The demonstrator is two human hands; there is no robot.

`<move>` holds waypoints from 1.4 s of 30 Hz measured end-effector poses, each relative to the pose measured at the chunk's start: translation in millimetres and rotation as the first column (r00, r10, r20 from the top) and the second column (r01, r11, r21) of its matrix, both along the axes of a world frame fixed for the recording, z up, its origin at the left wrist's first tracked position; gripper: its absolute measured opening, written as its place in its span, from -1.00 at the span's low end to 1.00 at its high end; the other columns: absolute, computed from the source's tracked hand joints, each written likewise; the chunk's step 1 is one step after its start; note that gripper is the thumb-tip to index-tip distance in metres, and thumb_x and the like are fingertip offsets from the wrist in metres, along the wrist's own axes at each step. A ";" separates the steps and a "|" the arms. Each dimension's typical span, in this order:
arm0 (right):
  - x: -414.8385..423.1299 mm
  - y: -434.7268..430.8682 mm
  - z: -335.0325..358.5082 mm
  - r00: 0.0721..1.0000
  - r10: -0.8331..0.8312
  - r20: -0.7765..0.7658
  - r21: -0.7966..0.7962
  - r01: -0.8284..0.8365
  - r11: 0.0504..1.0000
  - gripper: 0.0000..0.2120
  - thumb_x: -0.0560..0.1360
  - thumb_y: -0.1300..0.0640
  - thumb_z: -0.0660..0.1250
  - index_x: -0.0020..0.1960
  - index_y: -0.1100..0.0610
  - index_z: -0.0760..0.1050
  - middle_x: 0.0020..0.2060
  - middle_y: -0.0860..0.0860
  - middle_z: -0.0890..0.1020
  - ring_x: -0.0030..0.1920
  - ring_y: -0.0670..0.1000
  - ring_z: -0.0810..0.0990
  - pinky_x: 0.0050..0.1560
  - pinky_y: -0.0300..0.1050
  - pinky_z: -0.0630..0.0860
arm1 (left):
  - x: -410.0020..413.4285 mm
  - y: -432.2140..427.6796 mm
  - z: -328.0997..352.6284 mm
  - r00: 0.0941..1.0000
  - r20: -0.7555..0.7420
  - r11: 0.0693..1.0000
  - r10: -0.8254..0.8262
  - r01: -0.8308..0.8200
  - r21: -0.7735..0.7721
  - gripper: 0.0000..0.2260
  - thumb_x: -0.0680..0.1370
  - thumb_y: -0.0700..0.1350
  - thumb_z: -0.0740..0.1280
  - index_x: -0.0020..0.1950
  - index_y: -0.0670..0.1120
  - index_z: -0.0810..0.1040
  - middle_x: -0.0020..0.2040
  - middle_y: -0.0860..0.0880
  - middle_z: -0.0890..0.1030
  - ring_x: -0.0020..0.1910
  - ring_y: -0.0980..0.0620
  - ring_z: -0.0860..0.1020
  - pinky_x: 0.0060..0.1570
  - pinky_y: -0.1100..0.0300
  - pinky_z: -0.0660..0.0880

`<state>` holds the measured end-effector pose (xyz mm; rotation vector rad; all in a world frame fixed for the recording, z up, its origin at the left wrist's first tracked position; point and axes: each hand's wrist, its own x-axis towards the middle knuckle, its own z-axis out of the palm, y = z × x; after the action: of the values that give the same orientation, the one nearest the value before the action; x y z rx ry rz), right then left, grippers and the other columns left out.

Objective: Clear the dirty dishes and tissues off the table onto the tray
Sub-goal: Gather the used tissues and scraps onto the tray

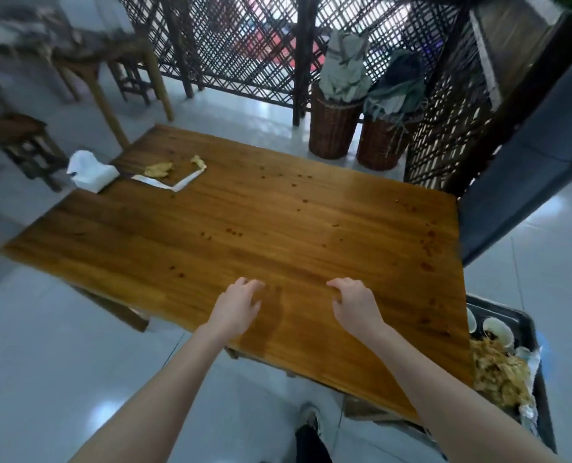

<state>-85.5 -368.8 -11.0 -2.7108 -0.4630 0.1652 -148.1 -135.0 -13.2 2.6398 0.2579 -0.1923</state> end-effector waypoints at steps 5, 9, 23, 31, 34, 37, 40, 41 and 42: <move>22.4 57.8 -2.0 0.991 0.118 -0.060 -0.028 -0.120 0.992 -0.66 0.56 0.20 0.22 0.32 0.02 0.43 0.20 -0.05 0.54 0.23 0.03 0.45 0.26 -0.05 0.39 | -6.3 53.4 -0.3 0.995 -0.005 0.995 0.104 -0.104 -0.014 -0.64 0.58 -0.10 0.29 0.38 0.06 0.41 0.31 0.03 0.45 0.22 0.04 0.48 0.17 0.16 0.48; 53.9 108.8 -0.6 0.978 0.193 -0.081 -0.019 -0.195 0.981 -0.63 0.58 0.18 0.19 0.37 0.02 0.38 0.25 -0.03 0.50 0.28 0.05 0.41 0.30 -0.02 0.34 | 2.2 96.6 0.9 0.983 -0.028 0.984 0.180 -0.180 -0.001 -0.64 0.59 -0.09 0.28 0.39 0.05 0.40 0.31 0.02 0.44 0.20 0.04 0.48 0.13 0.19 0.47; 173.4 209.3 2.3 0.974 0.188 -0.124 0.048 -0.183 0.982 -0.57 0.56 0.21 0.25 0.41 0.04 0.33 0.26 0.01 0.51 0.31 0.05 0.42 0.31 0.00 0.38 | 82.9 204.4 13.2 0.950 -0.019 0.950 0.311 -0.311 -0.014 -0.64 0.60 -0.10 0.28 0.40 0.03 0.39 0.34 -0.01 0.44 0.21 0.05 0.49 0.17 0.17 0.51; 202.7 239.6 -15.2 0.983 0.085 -0.165 0.026 -0.081 0.996 -0.57 0.54 0.24 0.27 0.39 0.03 0.35 0.24 0.01 0.52 0.26 0.05 0.45 0.23 -0.03 0.47 | 139.3 262.4 4.5 0.968 -0.049 0.967 0.246 -0.249 -0.055 -0.63 0.59 -0.10 0.29 0.40 0.04 0.40 0.37 0.00 0.42 0.29 0.03 0.46 0.25 0.11 0.48; 208.0 266.5 -24.3 0.981 0.041 -0.187 -0.004 -0.043 0.999 -0.56 0.54 0.23 0.28 0.39 0.02 0.35 0.24 0.00 0.51 0.26 0.04 0.45 0.23 -0.03 0.47 | 161.5 298.5 -1.3 0.977 -0.049 0.976 0.209 -0.211 -0.046 -0.62 0.59 -0.11 0.29 0.40 0.03 0.39 0.39 -0.01 0.41 0.31 0.03 0.44 0.28 0.11 0.46; 209.9 302.7 -29.6 0.979 -0.043 -0.198 0.000 0.044 0.999 -0.56 0.54 0.22 0.27 0.39 0.01 0.34 0.24 0.01 0.51 0.24 0.04 0.46 0.23 -0.03 0.48 | 183.2 341.6 -7.3 0.988 -0.068 0.988 0.139 -0.143 -0.055 -0.62 0.59 -0.12 0.29 0.41 0.03 0.38 0.39 0.00 0.41 0.32 0.04 0.43 0.29 0.12 0.45; 214.5 339.1 -30.1 0.971 -0.104 -0.213 -0.030 0.100 0.995 -0.57 0.56 0.20 0.25 0.40 0.02 0.33 0.26 0.01 0.49 0.27 0.04 0.43 0.25 -0.04 0.45 | 209.9 387.1 -8.6 0.995 -0.035 0.993 0.096 -0.098 -0.060 -0.60 0.58 -0.12 0.30 0.42 0.05 0.37 0.41 0.00 0.39 0.35 0.04 0.42 0.31 0.11 0.43; 218.0 349.6 -28.9 0.967 -0.123 -0.224 -0.039 0.117 0.992 -0.58 0.57 0.20 0.24 0.41 0.02 0.32 0.27 0.01 0.48 0.29 0.04 0.42 0.27 -0.02 0.43 | 217.6 399.2 -8.5 0.995 -0.032 0.994 0.091 -0.093 -0.057 -0.59 0.58 -0.11 0.31 0.43 0.04 0.36 0.42 0.00 0.37 0.36 0.03 0.41 0.32 0.10 0.42; 222.0 359.2 -28.2 0.964 -0.139 -0.229 -0.038 0.134 0.990 -0.58 0.57 0.20 0.24 0.41 0.04 0.32 0.29 0.01 0.47 0.30 0.05 0.40 0.28 0.00 0.42 | 224.6 410.6 -8.6 0.996 -0.033 0.995 0.084 -0.086 -0.054 -0.59 0.58 -0.11 0.31 0.43 0.04 0.36 0.44 -0.01 0.36 0.37 0.02 0.40 0.33 0.10 0.41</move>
<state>136.5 -9.6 -39.2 -2.6886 -0.2064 0.4439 76.5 275.6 -21.8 2.5666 0.3697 -0.2092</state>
